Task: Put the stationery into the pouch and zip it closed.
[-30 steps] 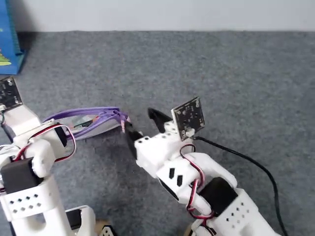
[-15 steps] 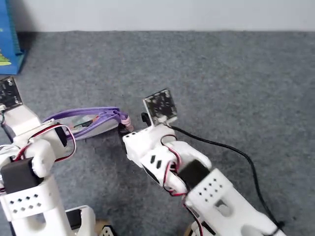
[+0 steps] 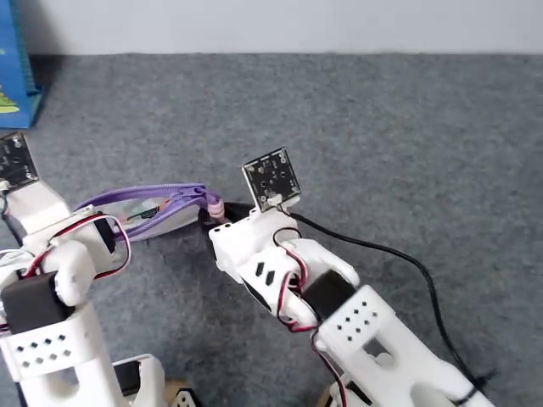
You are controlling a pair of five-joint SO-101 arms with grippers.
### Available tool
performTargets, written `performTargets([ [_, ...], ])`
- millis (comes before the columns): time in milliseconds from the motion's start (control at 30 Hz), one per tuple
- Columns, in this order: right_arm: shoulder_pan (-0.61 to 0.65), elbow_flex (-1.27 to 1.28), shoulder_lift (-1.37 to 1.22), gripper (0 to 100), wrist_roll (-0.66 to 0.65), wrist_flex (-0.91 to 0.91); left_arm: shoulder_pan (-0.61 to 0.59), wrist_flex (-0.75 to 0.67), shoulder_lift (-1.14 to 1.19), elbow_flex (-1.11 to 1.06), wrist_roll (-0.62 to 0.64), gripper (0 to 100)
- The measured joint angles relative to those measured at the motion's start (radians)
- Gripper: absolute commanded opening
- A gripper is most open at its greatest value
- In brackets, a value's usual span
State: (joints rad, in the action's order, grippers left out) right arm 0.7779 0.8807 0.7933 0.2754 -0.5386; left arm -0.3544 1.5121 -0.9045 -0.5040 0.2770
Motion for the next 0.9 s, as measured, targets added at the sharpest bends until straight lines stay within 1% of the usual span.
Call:
performTargets([
  [433,0.000,0.000,0.290,0.7,-0.008,-0.350,0.002,-0.002,0.000,0.000,0.000,1],
  [567,0.000,0.000,0.362,0.7,-0.038,-0.439,0.017,-0.080,0.011,-0.003,0.000,2],
  [600,0.002,0.000,0.379,0.7,-0.038,-0.462,0.034,-0.110,0.011,-0.003,-0.012,2],
  [700,0.002,0.000,0.433,0.7,-0.041,-0.523,0.115,-0.189,0.012,-0.014,-0.104,2],
  [800,0.000,0.000,0.480,0.7,-0.041,-0.585,0.247,-0.230,0.012,-0.015,-0.164,11],
  [900,0.000,0.000,0.532,0.7,-0.041,-0.643,0.396,-0.264,0.012,-0.015,-0.170,21],
])
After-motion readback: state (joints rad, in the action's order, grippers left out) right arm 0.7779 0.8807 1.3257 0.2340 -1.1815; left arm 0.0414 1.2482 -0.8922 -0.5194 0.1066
